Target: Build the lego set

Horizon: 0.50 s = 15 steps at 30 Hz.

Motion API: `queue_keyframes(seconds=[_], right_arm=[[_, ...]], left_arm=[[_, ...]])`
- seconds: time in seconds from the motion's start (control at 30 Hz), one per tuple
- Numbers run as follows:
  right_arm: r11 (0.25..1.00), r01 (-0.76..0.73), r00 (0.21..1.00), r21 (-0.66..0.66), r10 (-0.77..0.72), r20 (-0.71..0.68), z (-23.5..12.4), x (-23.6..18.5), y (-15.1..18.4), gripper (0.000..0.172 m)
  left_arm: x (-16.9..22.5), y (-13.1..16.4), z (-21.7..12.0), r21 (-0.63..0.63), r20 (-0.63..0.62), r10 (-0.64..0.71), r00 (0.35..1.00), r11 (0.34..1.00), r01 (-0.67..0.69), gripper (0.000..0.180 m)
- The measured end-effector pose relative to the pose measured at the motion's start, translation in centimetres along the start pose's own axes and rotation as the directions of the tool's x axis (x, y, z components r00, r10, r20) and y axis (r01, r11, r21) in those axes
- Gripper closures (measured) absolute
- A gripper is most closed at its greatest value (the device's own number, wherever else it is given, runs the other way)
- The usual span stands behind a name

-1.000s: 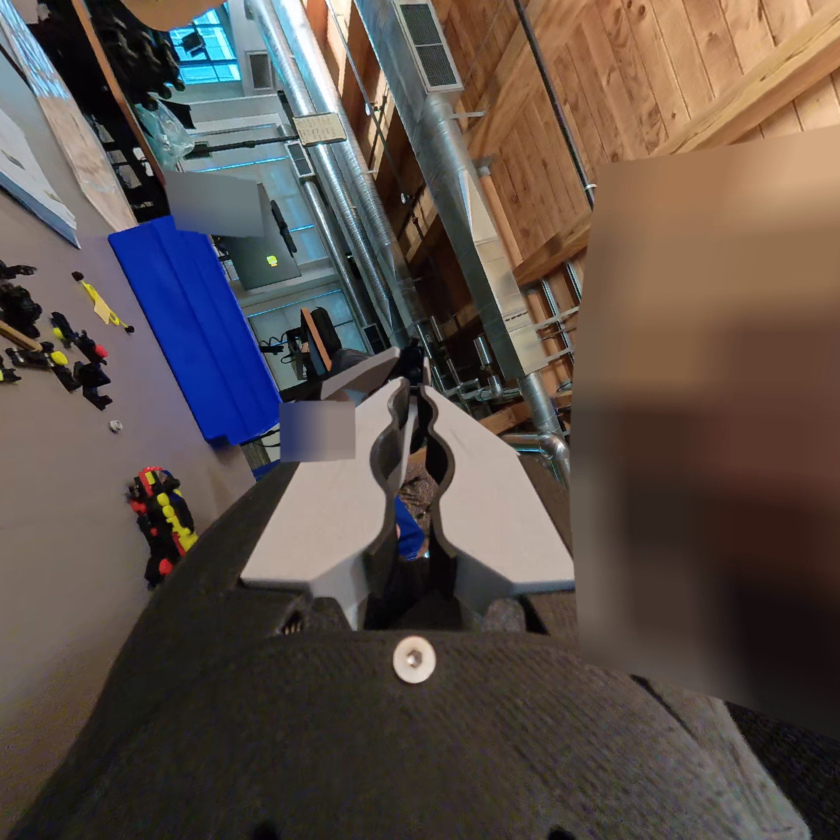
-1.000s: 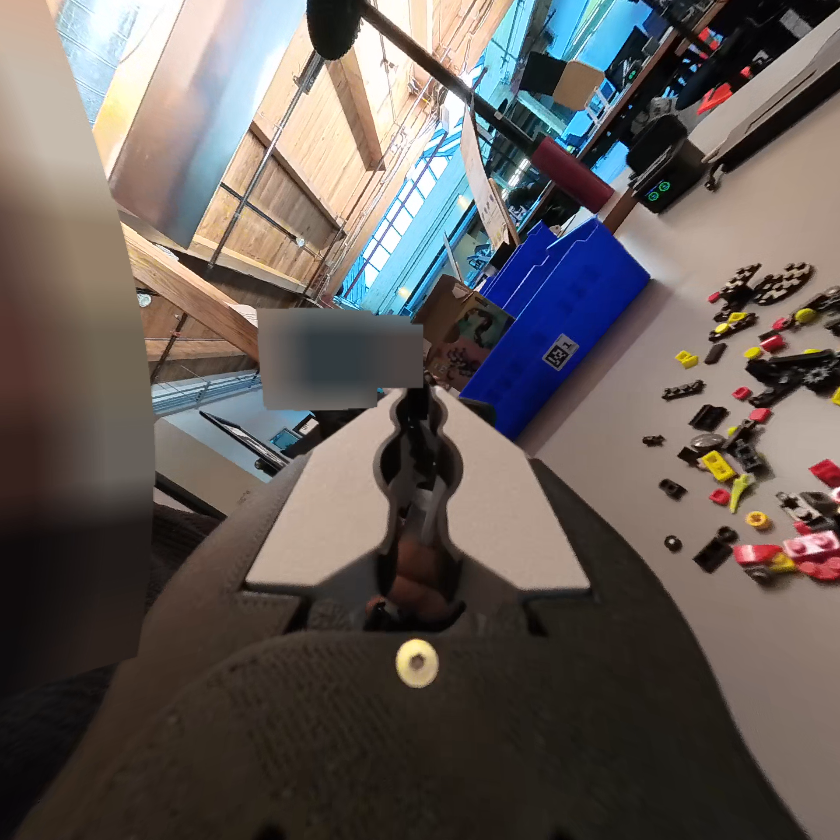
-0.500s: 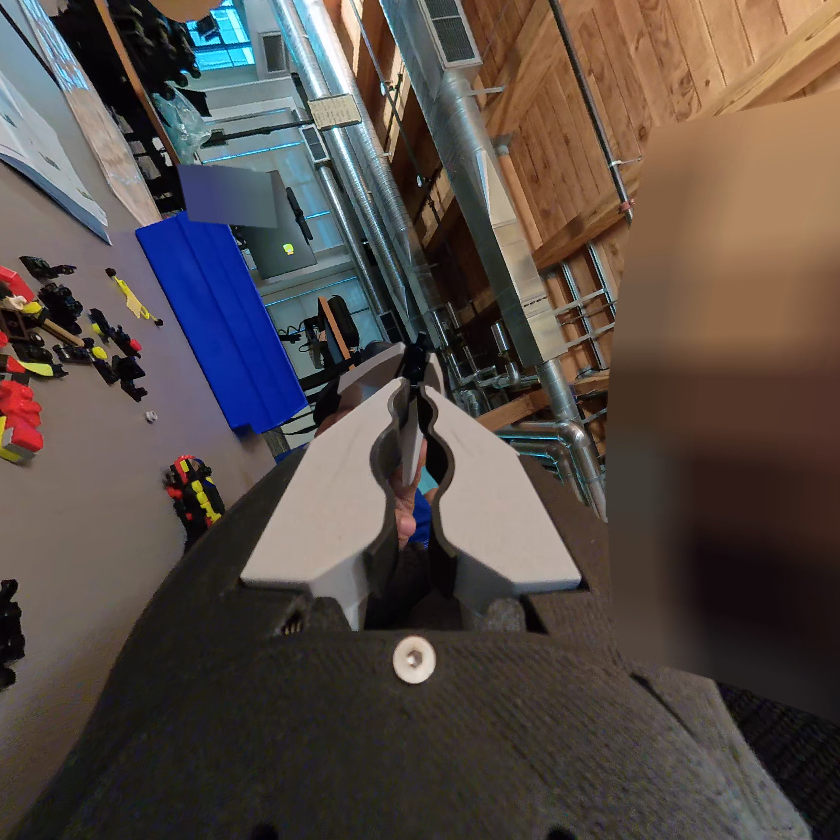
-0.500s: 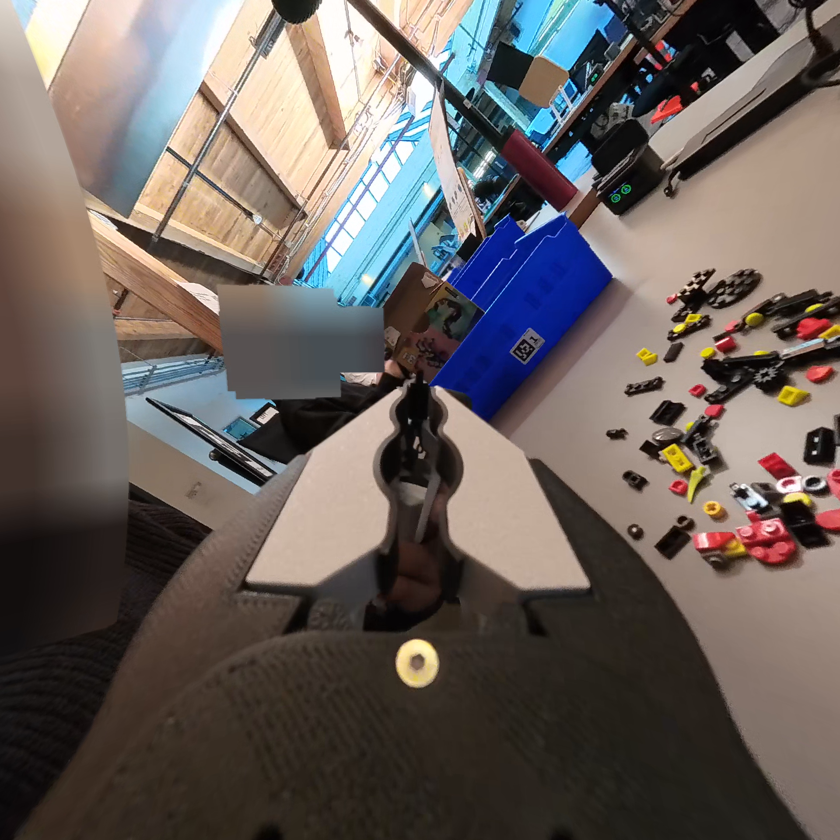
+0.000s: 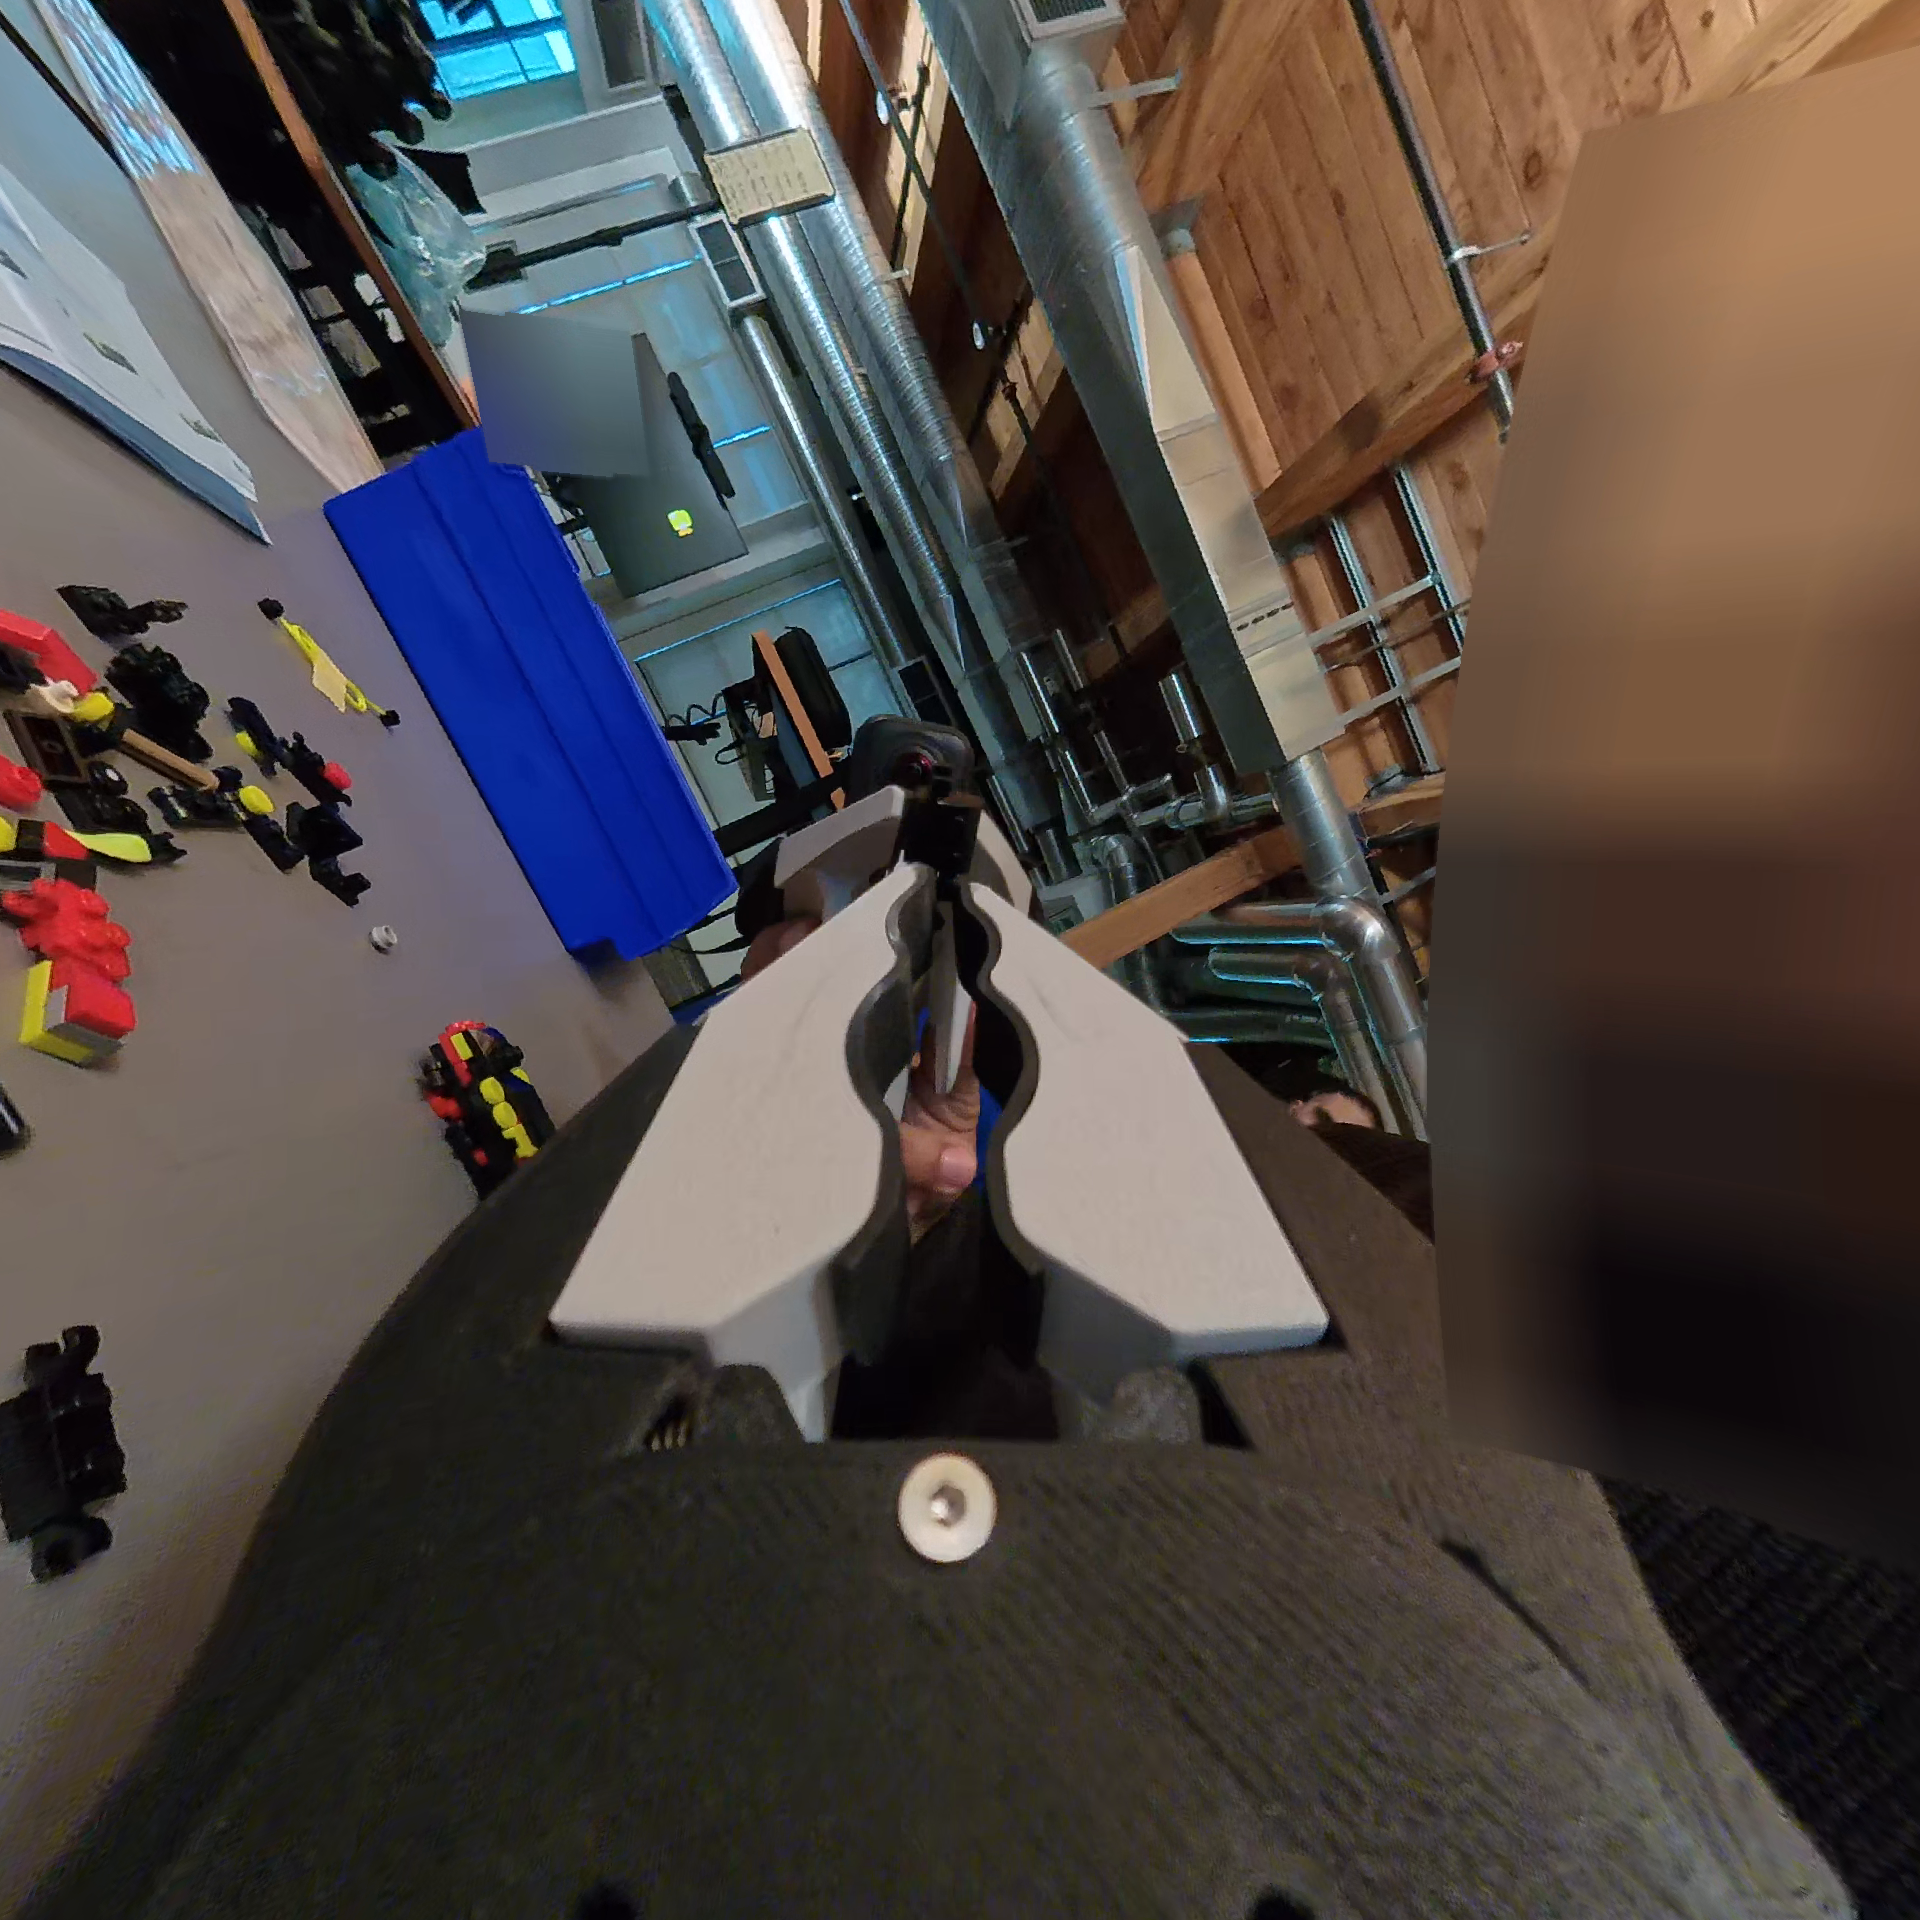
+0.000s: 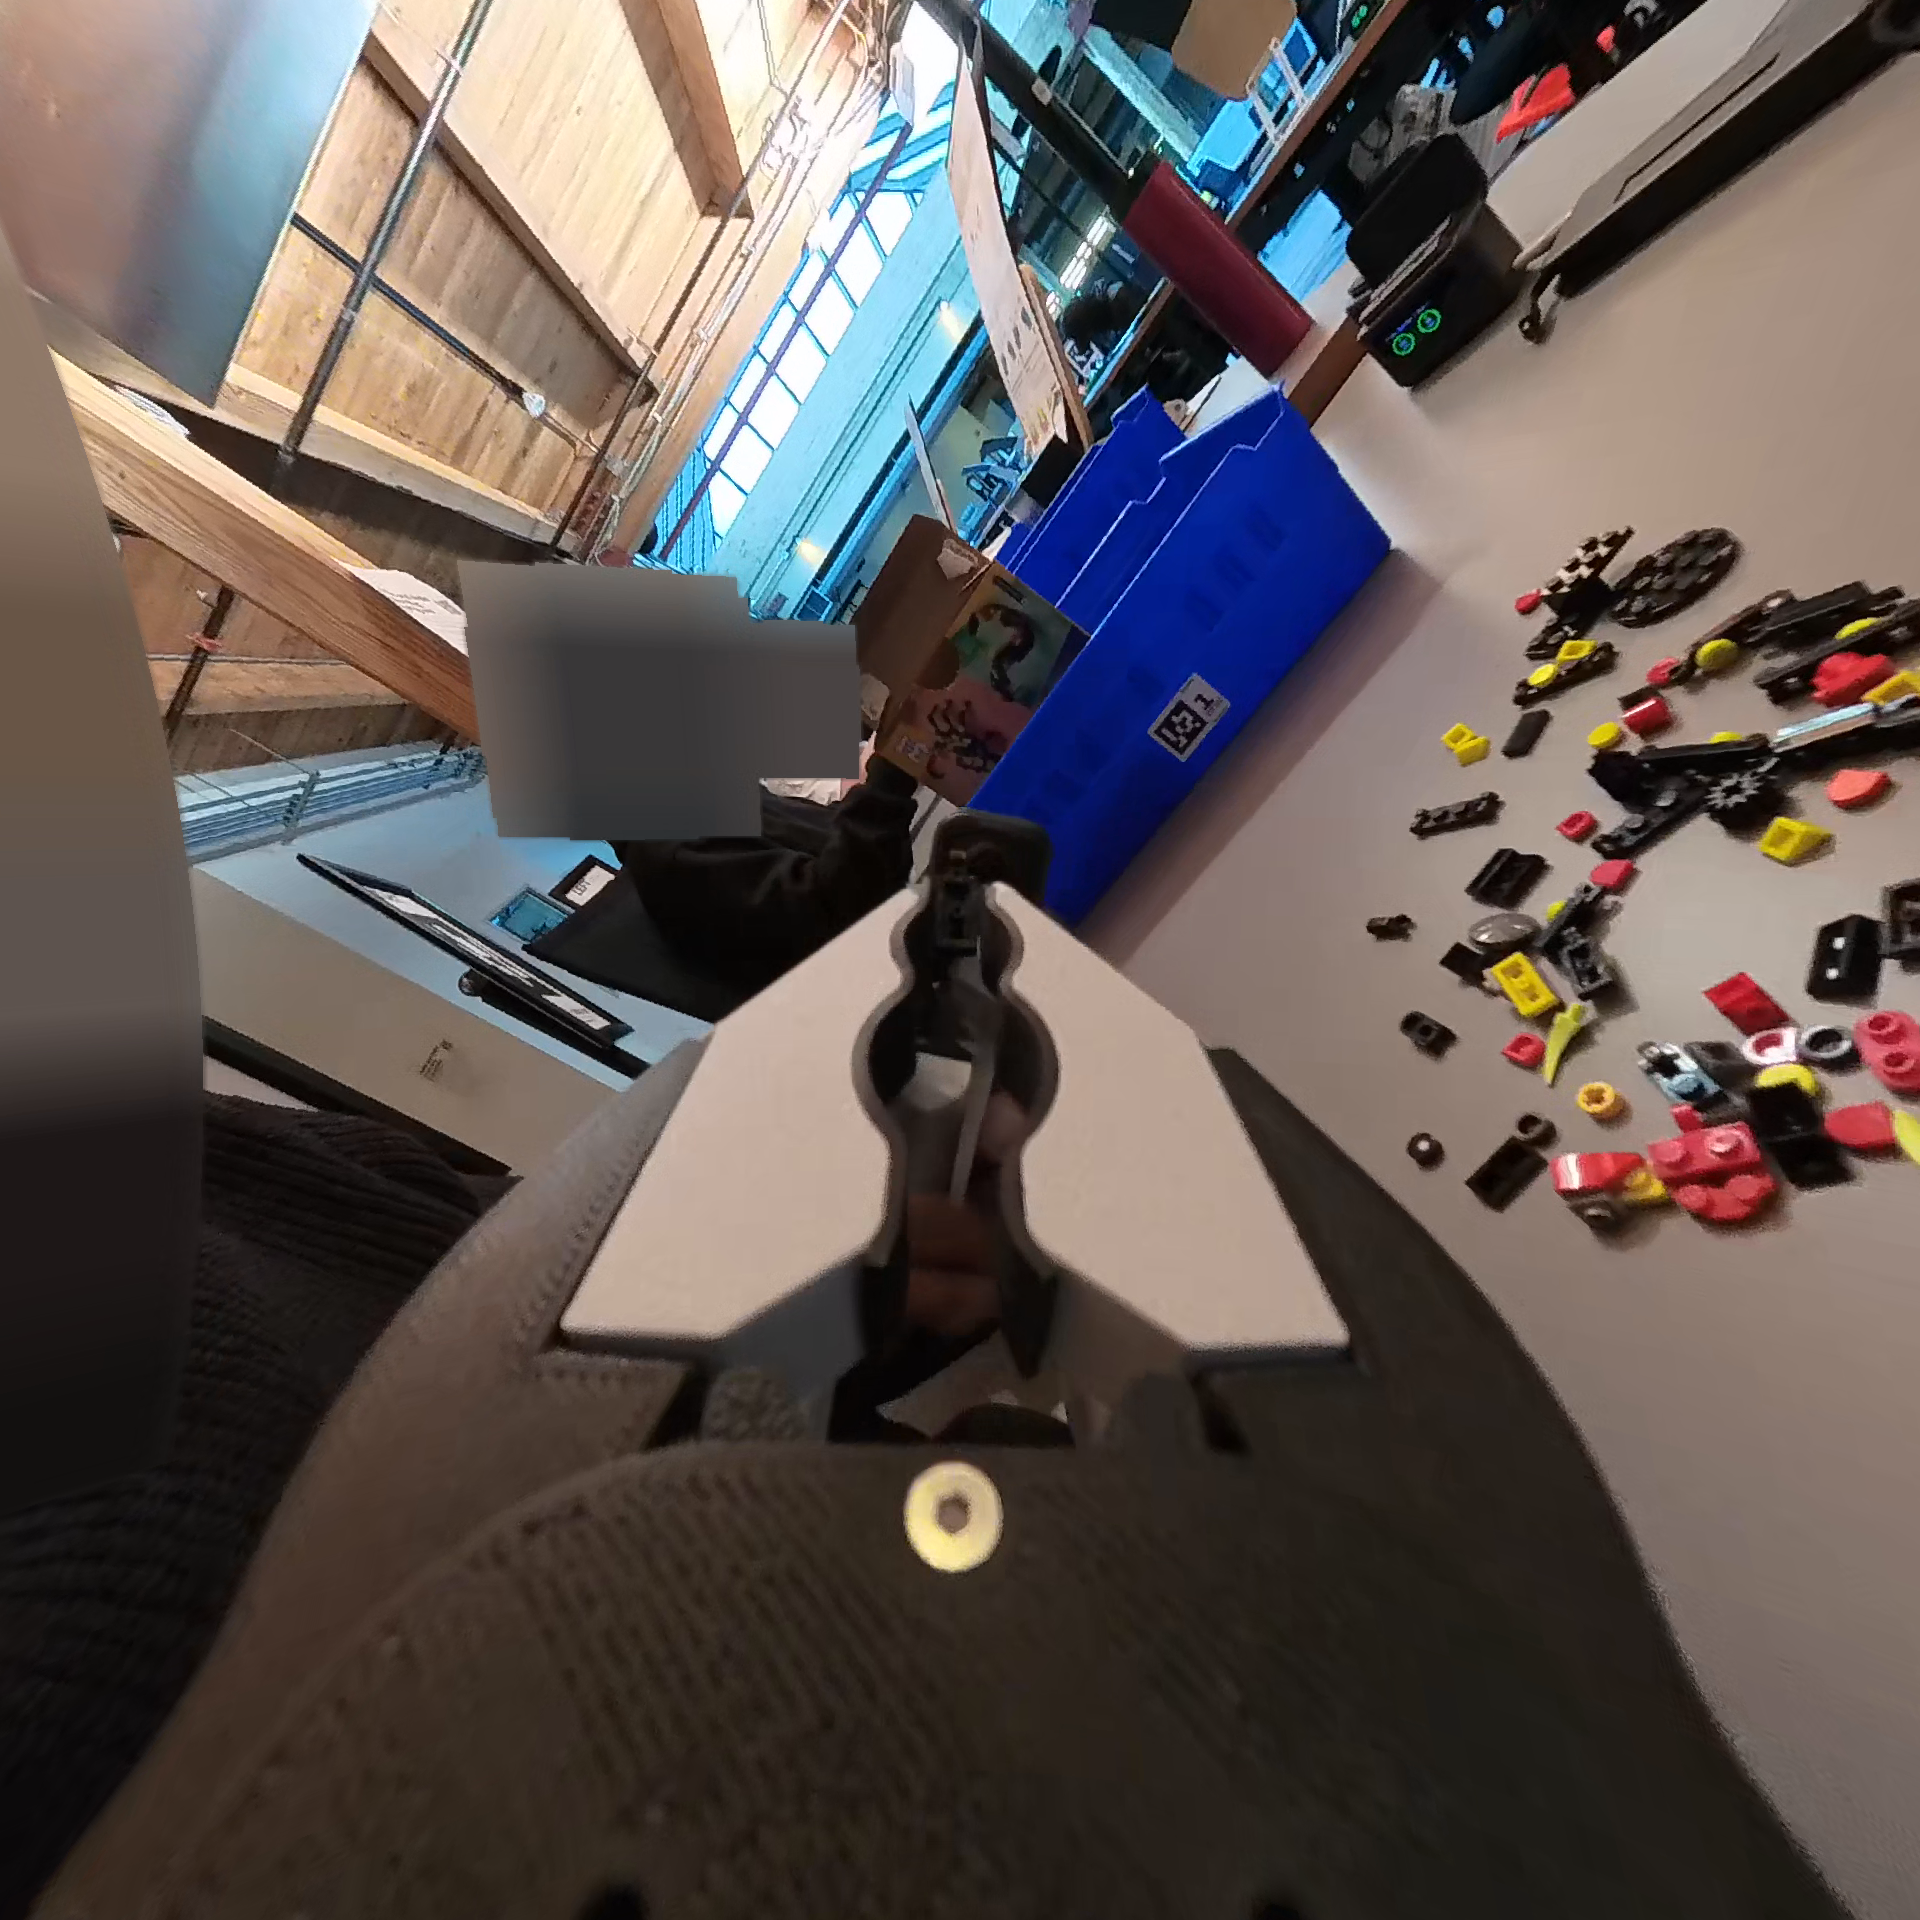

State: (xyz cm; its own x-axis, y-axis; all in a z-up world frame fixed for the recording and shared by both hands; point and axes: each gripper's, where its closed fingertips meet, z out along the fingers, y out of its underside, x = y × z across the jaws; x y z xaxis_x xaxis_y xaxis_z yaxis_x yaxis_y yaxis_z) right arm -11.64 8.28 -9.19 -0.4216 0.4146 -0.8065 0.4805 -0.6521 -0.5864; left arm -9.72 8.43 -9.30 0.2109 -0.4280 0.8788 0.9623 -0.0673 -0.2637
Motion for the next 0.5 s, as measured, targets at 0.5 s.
queue_keyframes(seconds=[0.5], right_arm=[[0.992,0.100,0.991,-0.079,-0.107,-0.085,-0.9,0.8,-0.4,0.166]], left_arm=[[-0.2,-0.7,-0.6,0.016,0.019,0.013,1.000,1.000,-0.013,0.180]])
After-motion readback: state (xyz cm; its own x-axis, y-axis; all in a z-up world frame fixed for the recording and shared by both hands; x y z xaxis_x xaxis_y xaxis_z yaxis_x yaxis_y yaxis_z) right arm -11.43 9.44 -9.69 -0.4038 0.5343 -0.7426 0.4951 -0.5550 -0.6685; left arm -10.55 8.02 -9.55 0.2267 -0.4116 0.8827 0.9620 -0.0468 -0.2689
